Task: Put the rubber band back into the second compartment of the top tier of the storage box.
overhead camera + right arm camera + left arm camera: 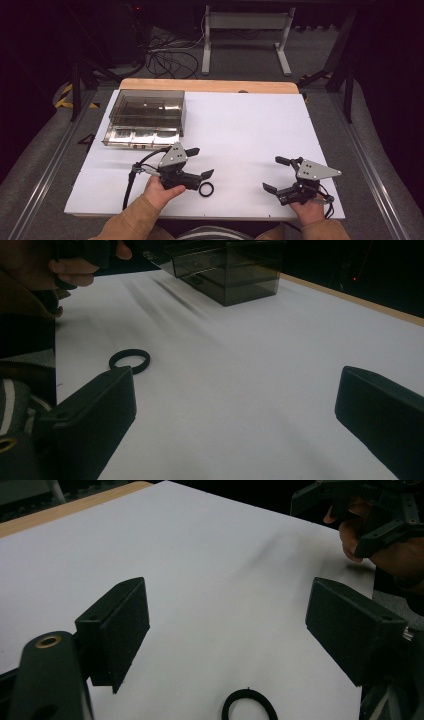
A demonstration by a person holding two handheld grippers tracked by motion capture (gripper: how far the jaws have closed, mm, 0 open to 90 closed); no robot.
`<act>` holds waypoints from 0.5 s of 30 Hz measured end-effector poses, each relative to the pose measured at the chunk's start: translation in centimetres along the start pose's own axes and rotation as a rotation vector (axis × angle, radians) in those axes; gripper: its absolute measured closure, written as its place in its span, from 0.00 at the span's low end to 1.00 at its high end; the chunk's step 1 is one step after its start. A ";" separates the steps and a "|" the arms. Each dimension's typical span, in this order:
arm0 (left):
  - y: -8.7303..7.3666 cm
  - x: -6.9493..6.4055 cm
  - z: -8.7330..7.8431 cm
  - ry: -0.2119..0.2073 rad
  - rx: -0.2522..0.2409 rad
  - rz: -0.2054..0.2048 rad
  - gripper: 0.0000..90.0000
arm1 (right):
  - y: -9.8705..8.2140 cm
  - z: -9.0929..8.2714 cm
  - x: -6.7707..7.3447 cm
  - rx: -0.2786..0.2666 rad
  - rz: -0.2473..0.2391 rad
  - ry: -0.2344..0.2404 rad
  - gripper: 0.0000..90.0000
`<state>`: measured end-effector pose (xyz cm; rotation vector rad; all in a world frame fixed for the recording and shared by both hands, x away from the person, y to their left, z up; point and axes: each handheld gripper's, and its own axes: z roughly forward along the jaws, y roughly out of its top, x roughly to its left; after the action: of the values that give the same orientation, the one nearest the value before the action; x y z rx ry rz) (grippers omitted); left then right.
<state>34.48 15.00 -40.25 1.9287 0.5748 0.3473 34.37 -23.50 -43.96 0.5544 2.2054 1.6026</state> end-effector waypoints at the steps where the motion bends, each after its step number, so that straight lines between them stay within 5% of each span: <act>1: 0.0 0.0 0.0 -0.003 0.000 -0.001 0.20 | 0.0 0.0 0.0 0.000 0.000 0.000 0.04; 15: -0.8 -0.3 1.1 -0.014 0.066 0.011 0.24 | 0.0 0.0 0.0 0.001 0.000 0.004 0.04</act>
<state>34.54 14.27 -41.45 1.9965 0.5733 0.3249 34.39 -23.51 -43.97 0.5525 2.2094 1.6039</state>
